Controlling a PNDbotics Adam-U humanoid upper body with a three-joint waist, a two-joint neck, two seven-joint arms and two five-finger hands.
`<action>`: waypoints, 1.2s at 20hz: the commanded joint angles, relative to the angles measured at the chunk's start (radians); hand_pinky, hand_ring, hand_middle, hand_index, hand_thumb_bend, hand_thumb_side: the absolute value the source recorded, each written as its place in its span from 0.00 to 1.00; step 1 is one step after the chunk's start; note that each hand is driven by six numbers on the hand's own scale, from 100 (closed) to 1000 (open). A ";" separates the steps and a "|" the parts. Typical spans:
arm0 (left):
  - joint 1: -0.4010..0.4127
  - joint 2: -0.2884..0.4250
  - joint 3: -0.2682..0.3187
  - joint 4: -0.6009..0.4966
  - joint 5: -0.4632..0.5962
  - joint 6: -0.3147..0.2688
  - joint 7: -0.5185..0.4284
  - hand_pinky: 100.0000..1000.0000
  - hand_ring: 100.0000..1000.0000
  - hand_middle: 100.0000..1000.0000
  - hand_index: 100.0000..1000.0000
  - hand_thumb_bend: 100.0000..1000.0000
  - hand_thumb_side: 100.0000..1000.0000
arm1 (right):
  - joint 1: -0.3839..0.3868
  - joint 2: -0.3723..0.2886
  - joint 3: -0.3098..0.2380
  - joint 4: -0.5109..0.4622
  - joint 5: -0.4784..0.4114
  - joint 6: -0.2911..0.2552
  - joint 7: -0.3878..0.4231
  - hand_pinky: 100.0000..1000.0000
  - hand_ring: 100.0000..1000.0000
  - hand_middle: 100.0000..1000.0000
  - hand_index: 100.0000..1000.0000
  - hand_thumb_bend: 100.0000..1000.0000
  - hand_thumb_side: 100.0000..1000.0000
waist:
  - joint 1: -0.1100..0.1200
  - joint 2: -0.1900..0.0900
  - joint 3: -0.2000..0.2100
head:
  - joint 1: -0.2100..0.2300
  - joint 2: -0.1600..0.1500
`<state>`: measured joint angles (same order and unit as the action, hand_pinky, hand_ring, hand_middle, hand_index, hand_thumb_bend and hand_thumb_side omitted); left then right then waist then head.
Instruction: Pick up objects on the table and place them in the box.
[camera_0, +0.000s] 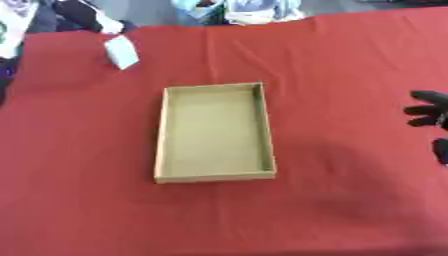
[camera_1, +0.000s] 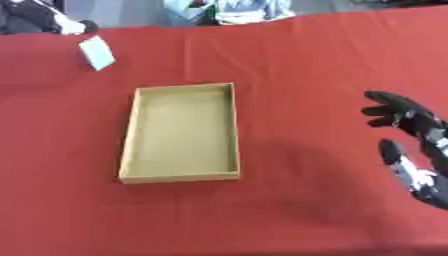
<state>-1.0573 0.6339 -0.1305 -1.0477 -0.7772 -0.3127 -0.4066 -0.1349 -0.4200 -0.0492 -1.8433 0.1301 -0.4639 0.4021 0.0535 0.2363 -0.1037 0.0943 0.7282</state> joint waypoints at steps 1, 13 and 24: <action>-0.028 0.006 0.024 0.020 -0.023 0.003 0.021 0.74 0.75 0.73 0.87 0.35 0.31 | -0.006 -0.020 -0.004 -0.011 -0.009 -0.002 0.003 0.75 0.85 0.93 0.99 0.00 0.74 | -0.003 -0.019 -0.001 | -0.002 0.000; -0.066 -0.083 0.086 0.192 -0.118 0.122 0.128 0.72 0.73 0.72 0.86 0.26 0.30 | -0.014 -0.019 0.002 -0.011 -0.013 -0.001 0.011 0.75 0.85 0.93 0.99 0.00 0.75 | 0.000 -0.016 -0.012 | 0.004 -0.003; -0.107 -0.114 0.154 0.364 -0.233 0.231 0.225 0.71 0.72 0.72 0.85 0.21 0.27 | -0.024 -0.017 0.009 -0.012 -0.021 -0.003 0.020 0.75 0.85 0.93 0.99 0.00 0.75 | 0.004 -0.011 -0.049 | 0.020 -0.012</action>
<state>-1.1357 0.5014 0.0072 -0.6900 -0.9939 -0.0956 -0.1926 -0.1493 -0.4199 -0.0368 -1.8433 0.1196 -0.4638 0.4189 0.0606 0.2409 -0.1538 0.1113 0.7272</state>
